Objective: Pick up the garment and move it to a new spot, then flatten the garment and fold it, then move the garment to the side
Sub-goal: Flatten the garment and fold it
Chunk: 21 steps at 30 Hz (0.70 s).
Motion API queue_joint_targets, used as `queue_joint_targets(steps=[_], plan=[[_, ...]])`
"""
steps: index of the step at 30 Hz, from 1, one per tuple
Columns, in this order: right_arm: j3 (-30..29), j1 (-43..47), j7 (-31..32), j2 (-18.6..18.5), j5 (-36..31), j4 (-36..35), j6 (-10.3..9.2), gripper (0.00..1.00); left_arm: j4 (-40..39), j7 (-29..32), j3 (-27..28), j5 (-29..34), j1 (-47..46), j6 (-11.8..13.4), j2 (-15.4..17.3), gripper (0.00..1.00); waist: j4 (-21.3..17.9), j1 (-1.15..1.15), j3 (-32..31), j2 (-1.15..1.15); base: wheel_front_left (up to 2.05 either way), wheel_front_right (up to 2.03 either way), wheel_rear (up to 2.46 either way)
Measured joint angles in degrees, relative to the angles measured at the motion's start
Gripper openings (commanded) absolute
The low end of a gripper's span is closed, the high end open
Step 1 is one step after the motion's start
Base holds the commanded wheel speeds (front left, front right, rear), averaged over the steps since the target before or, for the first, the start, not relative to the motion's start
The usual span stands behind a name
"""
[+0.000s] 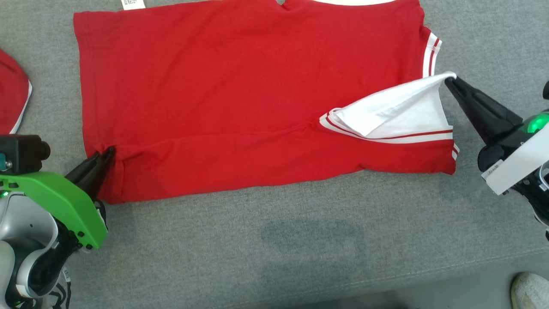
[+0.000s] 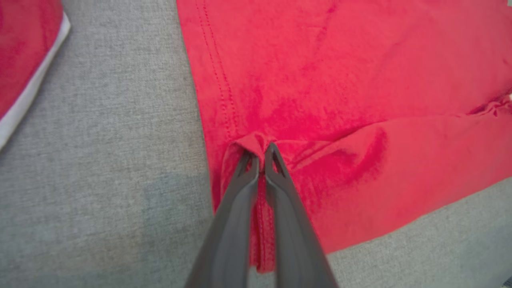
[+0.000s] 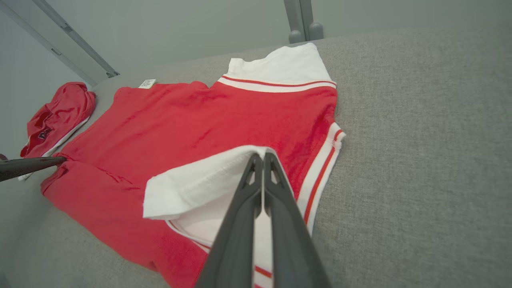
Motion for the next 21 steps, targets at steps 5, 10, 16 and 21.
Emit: queue_joint_targets(steps=[5, 10, 16, 21], plan=[[0.65, -2.05, -0.67, 0.7, -1.35, 2.07, 0.0, 0.22, 1.67, -0.37, -0.32, 0.99, -1.48, 0.01, -1.16, 0.16, -0.14, 0.0, -0.06, 0.0, 0.0, 0.0, 0.0], [0.68, -3.18, -1.67, 1.77, -3.89, 4.66, -0.24, 1.0, 2.93, -1.62, -0.22, 1.91, -4.02, 0.01, -1.62, 1.0, -0.23, 0.0, -0.16, 0.0, 0.0, 0.0, 0.0], [0.16, -4.82, -4.59, 3.15, -6.65, 7.09, -1.71, 1.0, 3.59, -5.13, 4.75, 2.36, -4.65, 0.27, -1.64, 1.0, -0.39, 0.0, -0.53, 0.0, 0.0, 0.0, 0.0], [-0.46, -5.01, -7.3, 3.38, -8.35, 8.89, -2.81, 1.0, 3.34, -8.86, 10.33, 2.43, -4.25, 0.52, -1.66, 1.0, -0.73, 0.0, -1.6, 0.0, 0.0, 0.0, 0.0]])
